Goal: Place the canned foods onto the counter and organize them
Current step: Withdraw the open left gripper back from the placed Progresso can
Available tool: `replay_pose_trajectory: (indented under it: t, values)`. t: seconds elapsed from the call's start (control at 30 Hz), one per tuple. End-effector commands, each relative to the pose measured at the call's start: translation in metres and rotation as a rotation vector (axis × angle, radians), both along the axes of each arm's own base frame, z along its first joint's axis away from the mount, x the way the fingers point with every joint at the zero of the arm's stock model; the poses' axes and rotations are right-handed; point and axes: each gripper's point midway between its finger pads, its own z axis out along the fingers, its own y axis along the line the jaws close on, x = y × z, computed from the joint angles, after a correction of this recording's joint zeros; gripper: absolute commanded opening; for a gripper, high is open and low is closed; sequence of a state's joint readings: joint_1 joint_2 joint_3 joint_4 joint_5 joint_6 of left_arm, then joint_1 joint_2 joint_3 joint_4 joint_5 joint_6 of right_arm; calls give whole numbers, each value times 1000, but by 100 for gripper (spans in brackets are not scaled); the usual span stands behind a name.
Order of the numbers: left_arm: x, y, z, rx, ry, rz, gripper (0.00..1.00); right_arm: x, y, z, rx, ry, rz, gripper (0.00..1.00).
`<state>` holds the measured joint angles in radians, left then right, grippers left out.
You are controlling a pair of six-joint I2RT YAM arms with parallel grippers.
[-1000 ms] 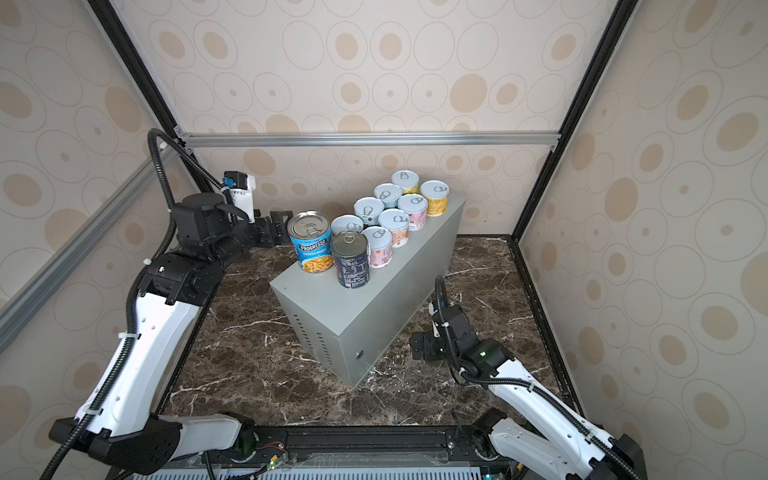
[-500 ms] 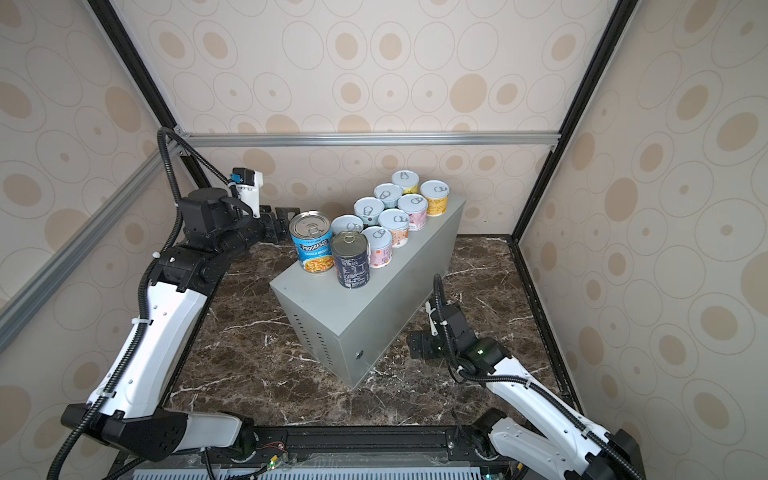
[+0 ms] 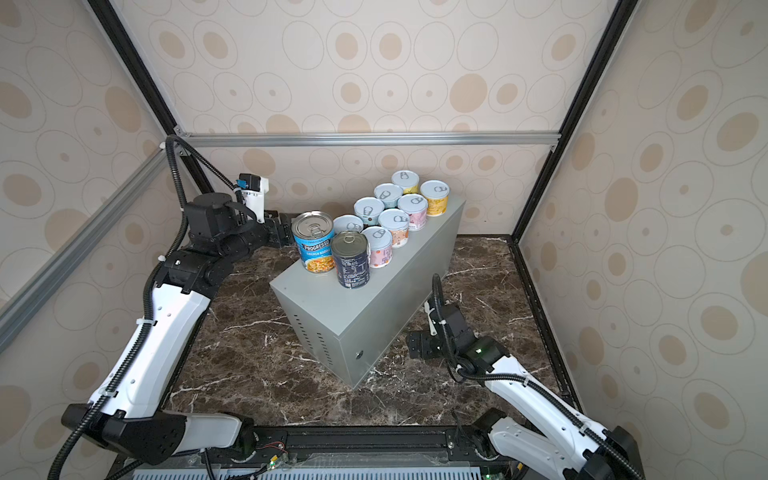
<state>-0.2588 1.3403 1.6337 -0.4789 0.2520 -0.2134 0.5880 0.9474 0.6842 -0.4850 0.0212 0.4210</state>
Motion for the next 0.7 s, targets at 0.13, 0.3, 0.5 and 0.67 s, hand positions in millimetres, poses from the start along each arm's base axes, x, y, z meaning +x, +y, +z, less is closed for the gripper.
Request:
replay_pose_trajectory:
  t: [0.13,0.3,0.5,0.67]
  values:
    - [-14,-6,14,-26,-44,-44,75,0,3,-3,0,4,16,99]
    - [-16,-11,11,-24,-37,-57,75,-1,3,-3,0,5,18,99]
    - [-16,-16,9,-7,-25,-64,74,-1,2,-2,-5,1,18,99]
    - [-19,-11,18,-2,-50,-38,75,-1,1,-1,-7,-2,17,99]
